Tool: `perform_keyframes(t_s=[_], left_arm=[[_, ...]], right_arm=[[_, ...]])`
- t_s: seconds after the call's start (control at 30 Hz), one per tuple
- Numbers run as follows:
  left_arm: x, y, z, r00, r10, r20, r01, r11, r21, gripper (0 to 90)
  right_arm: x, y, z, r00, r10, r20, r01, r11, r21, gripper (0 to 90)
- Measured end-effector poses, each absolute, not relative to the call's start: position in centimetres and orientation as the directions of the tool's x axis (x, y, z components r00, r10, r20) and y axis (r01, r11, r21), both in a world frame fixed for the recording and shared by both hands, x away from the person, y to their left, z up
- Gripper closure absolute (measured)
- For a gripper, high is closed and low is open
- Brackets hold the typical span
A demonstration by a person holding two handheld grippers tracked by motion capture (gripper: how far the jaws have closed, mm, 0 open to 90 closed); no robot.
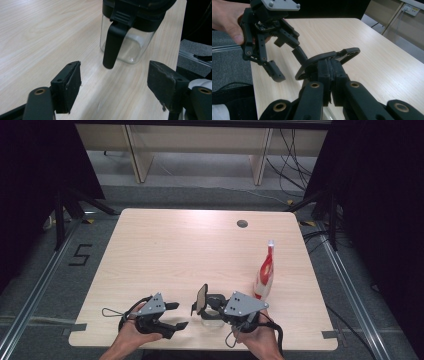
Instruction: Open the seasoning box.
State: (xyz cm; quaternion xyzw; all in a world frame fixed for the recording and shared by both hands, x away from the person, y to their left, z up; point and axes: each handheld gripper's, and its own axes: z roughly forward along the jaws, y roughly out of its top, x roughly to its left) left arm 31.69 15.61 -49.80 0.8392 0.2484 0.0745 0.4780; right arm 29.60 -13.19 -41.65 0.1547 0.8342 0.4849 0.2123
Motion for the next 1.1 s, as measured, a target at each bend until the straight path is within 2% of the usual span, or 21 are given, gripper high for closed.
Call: perform_keyframes(t_s=[0.27,0.57,1.1], left_arm=[[31.4,16.7,-49.8,0.847,0.514,-0.138,0.368,-0.379,0.849,26.2],[31.2,15.7,-50.4,0.876,0.469,-0.109,0.34,-0.442,0.83,25.7],[31.1,15.6,-50.5,0.87,0.478,-0.123,0.35,-0.422,0.837,25.6]], right_arm=[[29.6,-12.5,-41.3,-0.868,0.454,-0.202,0.053,0.49,0.87,88.3],[29.8,-11.6,-41.2,-0.873,0.44,-0.21,0.042,0.497,0.867,88.3],[30.1,-10.9,-41.1,-0.88,0.426,-0.212,0.037,0.505,0.862,88.1]])
